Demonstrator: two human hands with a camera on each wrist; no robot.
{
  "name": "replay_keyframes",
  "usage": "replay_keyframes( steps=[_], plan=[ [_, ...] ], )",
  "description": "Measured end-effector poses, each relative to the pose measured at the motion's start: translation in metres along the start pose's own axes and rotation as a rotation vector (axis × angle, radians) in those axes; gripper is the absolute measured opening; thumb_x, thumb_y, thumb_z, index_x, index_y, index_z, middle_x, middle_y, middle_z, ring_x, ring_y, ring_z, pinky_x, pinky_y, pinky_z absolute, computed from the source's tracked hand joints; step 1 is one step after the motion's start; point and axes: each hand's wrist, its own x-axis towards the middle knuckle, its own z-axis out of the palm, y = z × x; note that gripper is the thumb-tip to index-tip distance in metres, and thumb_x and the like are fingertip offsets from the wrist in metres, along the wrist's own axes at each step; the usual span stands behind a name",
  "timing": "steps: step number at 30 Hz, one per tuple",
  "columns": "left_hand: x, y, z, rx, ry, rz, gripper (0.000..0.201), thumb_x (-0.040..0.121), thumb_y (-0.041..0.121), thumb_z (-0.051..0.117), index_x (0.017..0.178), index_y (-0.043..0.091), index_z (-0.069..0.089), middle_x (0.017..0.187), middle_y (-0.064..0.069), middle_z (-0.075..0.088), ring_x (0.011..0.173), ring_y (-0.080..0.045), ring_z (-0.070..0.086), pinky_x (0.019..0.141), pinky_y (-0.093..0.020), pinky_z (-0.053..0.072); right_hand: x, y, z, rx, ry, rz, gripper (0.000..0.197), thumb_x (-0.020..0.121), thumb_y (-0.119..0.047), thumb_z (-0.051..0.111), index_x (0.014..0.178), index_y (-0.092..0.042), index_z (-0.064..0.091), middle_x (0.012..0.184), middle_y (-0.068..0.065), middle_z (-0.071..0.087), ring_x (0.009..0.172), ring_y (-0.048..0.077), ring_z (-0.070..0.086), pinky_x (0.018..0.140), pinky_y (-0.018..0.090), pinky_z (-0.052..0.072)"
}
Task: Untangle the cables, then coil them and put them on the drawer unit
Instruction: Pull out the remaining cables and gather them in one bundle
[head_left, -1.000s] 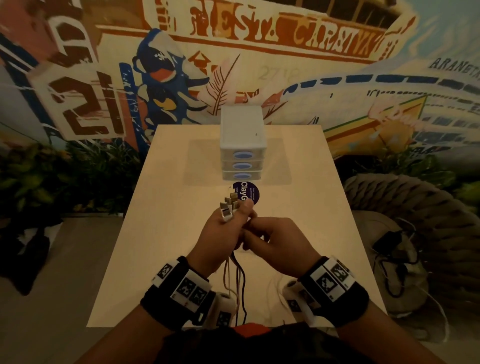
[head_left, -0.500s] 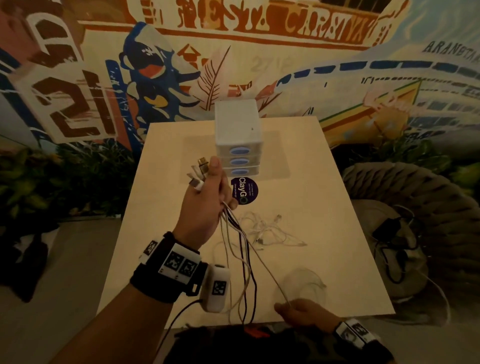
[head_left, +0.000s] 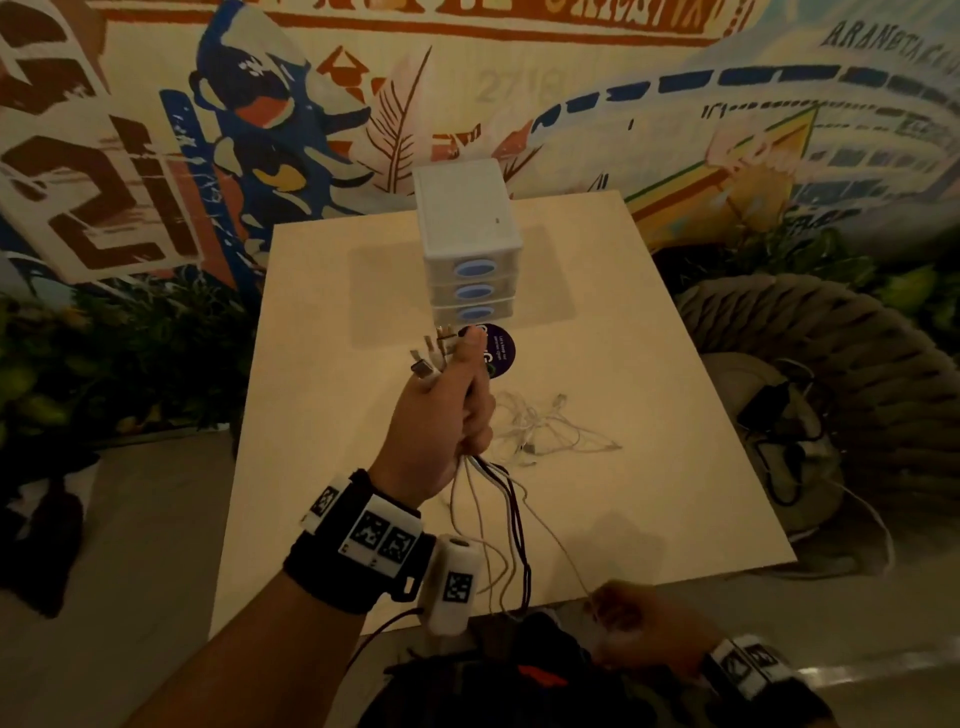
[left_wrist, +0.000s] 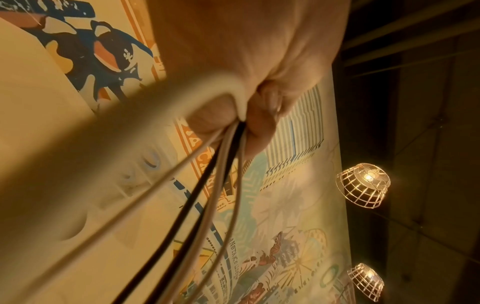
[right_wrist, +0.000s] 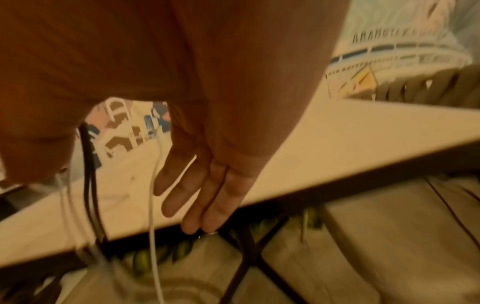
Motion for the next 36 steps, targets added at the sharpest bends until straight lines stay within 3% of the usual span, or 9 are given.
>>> replay_keyframes(
  steps=[5, 10, 14, 17, 22, 24, 27, 30, 36],
  plan=[
    [-0.007, -0.012, -0.003, 0.231, -0.073, -0.045, 0.044, 0.098, 0.015, 0.066, 0.067, 0.024, 0.035, 0.058, 0.000, 0.021, 0.046, -0.015, 0.017, 0.044, -0.024, 0.023, -0.046, -0.075, -0.058, -0.154, 0.375, -0.263, 0.073, 0.065, -0.089, 0.061, 0.127, -0.051, 0.053, 0.117, -0.026, 0.062, 0.105, -0.007, 0.061, 0.093, 0.026, 0.055],
    [-0.017, -0.018, 0.011, 0.400, -0.152, -0.073, 0.037, 0.097, 0.007, 0.063, 0.069, 0.015, 0.041, 0.057, 0.000, 0.032, 0.045, -0.015, 0.028, 0.046, -0.027, 0.030, -0.076, -0.187, -0.107, -0.179, 0.695, -0.742, 0.068, 0.084, -0.057, 0.072, 0.144, -0.036, 0.047, 0.137, -0.019, 0.055, 0.123, 0.004, 0.056, 0.100, 0.030, 0.050],
    [-0.021, -0.019, 0.026, 0.657, -0.228, -0.009, 0.023, 0.099, 0.006, 0.054, 0.077, 0.006, 0.057, 0.068, -0.002, 0.057, 0.059, -0.021, 0.051, 0.058, -0.038, 0.040, -0.057, -0.257, -0.106, -0.391, 0.551, -0.806, 0.055, 0.094, -0.057, 0.054, 0.144, -0.034, 0.047, 0.143, -0.011, 0.053, 0.127, 0.004, 0.051, 0.103, 0.029, 0.047],
    [-0.021, -0.020, 0.033, 0.670, -0.043, -0.132, 0.027, 0.098, -0.005, 0.053, 0.124, -0.008, 0.059, 0.115, -0.027, 0.064, 0.082, -0.017, 0.061, 0.072, -0.031, 0.050, -0.035, -0.267, -0.099, -0.521, 0.525, -0.827, 0.037, 0.105, -0.042, 0.041, 0.128, -0.026, 0.065, 0.128, -0.007, 0.063, 0.118, 0.009, 0.055, 0.100, 0.038, 0.048],
    [-0.018, -0.009, 0.023, 0.243, -0.114, -0.065, 0.023, 0.101, 0.015, 0.053, 0.099, -0.007, 0.060, 0.067, -0.009, 0.054, 0.046, -0.012, 0.034, 0.046, -0.028, 0.030, -0.023, -0.231, -0.098, 0.028, 0.534, -0.900, 0.068, 0.094, -0.045, 0.065, 0.153, -0.035, 0.033, 0.150, -0.009, 0.048, 0.137, 0.006, 0.048, 0.110, 0.038, 0.046],
    [-0.013, -0.001, 0.024, 0.176, -0.082, -0.032, 0.030, 0.105, 0.022, 0.055, 0.083, 0.001, 0.058, 0.058, -0.003, 0.042, 0.047, -0.012, 0.029, 0.047, -0.027, 0.029, -0.014, -0.221, -0.086, 0.345, 0.310, -0.849, 0.086, 0.087, -0.041, 0.074, 0.157, -0.034, 0.023, 0.147, -0.003, 0.052, 0.134, 0.014, 0.054, 0.108, 0.041, 0.049],
    [-0.001, 0.006, 0.025, 0.288, -0.021, 0.075, 0.046, 0.100, 0.039, 0.061, 0.066, 0.013, 0.045, 0.054, -0.007, 0.037, 0.052, -0.023, 0.038, 0.057, -0.037, 0.039, 0.007, -0.215, -0.067, 0.605, 0.021, -0.722, 0.077, 0.080, -0.049, 0.079, 0.142, -0.021, 0.043, 0.114, 0.000, 0.071, 0.099, 0.025, 0.072, 0.085, 0.041, 0.059],
    [0.010, 0.010, 0.019, 0.382, 0.059, 0.176, 0.041, 0.100, 0.039, 0.062, 0.071, 0.012, 0.051, 0.058, -0.006, 0.047, 0.061, -0.026, 0.052, 0.069, -0.049, 0.050, 0.011, -0.217, -0.068, 0.540, 0.087, -0.634, 0.033, 0.088, -0.052, 0.072, 0.109, -0.028, 0.064, 0.069, -0.008, 0.063, 0.060, 0.018, 0.059, 0.063, 0.032, 0.052],
    [0.023, 0.013, 0.012, 0.399, 0.128, 0.150, 0.036, 0.099, 0.040, 0.062, 0.072, 0.017, 0.060, 0.059, -0.004, 0.057, 0.064, -0.020, 0.060, 0.073, -0.040, 0.052, 0.023, -0.213, -0.065, 0.494, 0.066, -0.571, 0.038, 0.103, -0.041, 0.048, 0.102, -0.005, 0.062, 0.088, 0.002, 0.067, 0.085, 0.025, 0.066, 0.085, 0.043, 0.058]
  ],
)
